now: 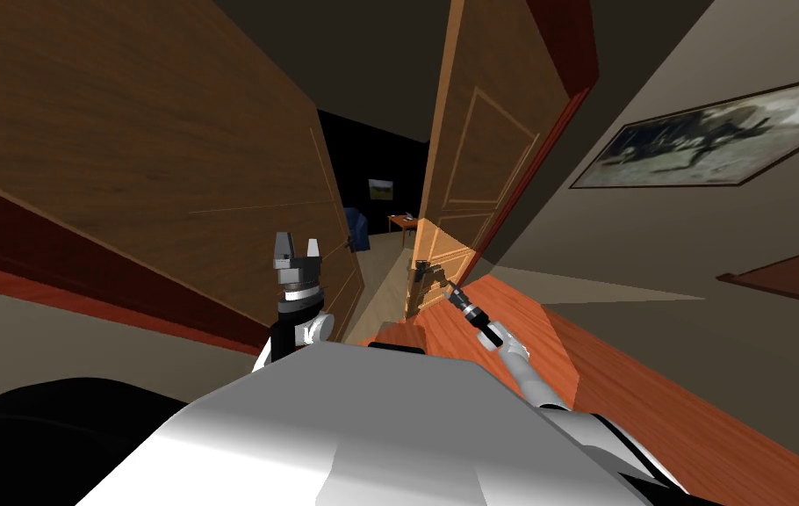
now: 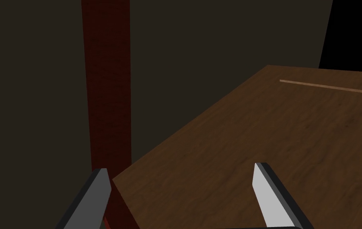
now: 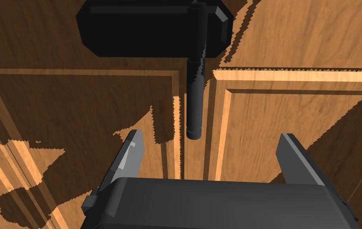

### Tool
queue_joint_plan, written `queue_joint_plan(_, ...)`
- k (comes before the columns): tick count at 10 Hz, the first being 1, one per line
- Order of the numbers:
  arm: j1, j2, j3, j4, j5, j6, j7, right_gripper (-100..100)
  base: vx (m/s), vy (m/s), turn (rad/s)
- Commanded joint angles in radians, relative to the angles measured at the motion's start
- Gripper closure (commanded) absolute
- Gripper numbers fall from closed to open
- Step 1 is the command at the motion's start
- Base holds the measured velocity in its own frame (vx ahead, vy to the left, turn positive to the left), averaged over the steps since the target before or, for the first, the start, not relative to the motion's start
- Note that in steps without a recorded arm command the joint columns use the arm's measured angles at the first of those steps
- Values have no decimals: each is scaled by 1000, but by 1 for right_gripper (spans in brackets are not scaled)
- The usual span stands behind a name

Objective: Push the door open

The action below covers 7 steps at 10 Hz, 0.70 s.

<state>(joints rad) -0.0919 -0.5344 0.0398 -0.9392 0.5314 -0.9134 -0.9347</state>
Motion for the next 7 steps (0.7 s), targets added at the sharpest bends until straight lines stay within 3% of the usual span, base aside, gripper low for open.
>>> queue_joint_plan(1, -12, -10, 1, 28, 9, -10, -20, -100, 186, 16, -4)
queue_joint_plan(3, -22, 0, 2, 32, 2, 6, -7, -100, 97, 20, 40)
queue_joint_plan(7, -48, 14, 4, 49, -10, 45, 8, -100, 179, 83, 91)
